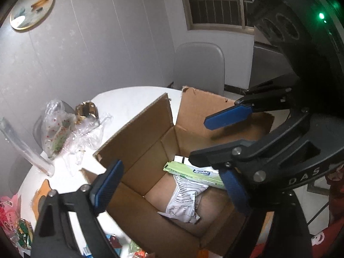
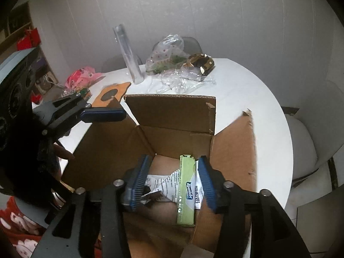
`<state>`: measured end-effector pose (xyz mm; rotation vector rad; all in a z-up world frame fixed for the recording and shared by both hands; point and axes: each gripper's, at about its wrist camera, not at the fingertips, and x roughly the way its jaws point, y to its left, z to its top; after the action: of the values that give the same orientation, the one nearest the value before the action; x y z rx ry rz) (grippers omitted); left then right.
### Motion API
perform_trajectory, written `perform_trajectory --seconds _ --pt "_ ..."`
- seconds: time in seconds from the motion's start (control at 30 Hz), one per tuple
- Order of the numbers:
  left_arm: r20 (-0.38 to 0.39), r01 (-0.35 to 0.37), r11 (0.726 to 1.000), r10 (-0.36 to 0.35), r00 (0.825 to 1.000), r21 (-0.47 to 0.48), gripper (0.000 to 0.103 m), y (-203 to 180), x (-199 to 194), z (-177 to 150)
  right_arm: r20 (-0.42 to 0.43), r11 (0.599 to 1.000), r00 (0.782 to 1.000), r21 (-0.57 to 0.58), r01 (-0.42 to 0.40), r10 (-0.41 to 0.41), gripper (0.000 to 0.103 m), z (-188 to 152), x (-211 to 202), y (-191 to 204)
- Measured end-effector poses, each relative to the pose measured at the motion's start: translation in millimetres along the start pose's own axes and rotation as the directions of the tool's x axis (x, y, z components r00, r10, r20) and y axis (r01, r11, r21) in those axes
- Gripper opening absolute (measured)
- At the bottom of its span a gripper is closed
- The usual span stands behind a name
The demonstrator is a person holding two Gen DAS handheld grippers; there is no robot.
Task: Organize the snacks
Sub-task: 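Carry both packets over the cardboard box and open both grippers to drop them, then return both grippers to the snacks on the table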
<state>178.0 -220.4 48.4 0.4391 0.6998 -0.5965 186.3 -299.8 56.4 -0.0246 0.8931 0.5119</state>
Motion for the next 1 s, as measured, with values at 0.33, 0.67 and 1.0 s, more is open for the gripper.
perform_trajectory --seconds 0.33,0.67,1.0 --pt "0.115 -0.065 0.998 0.066 0.991 -0.01 0.102 -2 -59 -12 0.07 1.0 0.997 -0.004 -0.026 0.026 0.073 -11 -44 16" --pt "0.171 -0.126 0.984 0.146 0.974 -0.122 0.102 31 -113 -48 0.183 0.998 0.983 -0.066 -0.012 0.024 0.097 -18 -84 62" --pt "0.168 -0.247 0.902 0.321 0.932 -0.353 0.102 99 -170 -131 0.243 0.971 0.967 -0.238 -0.016 0.076 0.097 -32 -80 144"
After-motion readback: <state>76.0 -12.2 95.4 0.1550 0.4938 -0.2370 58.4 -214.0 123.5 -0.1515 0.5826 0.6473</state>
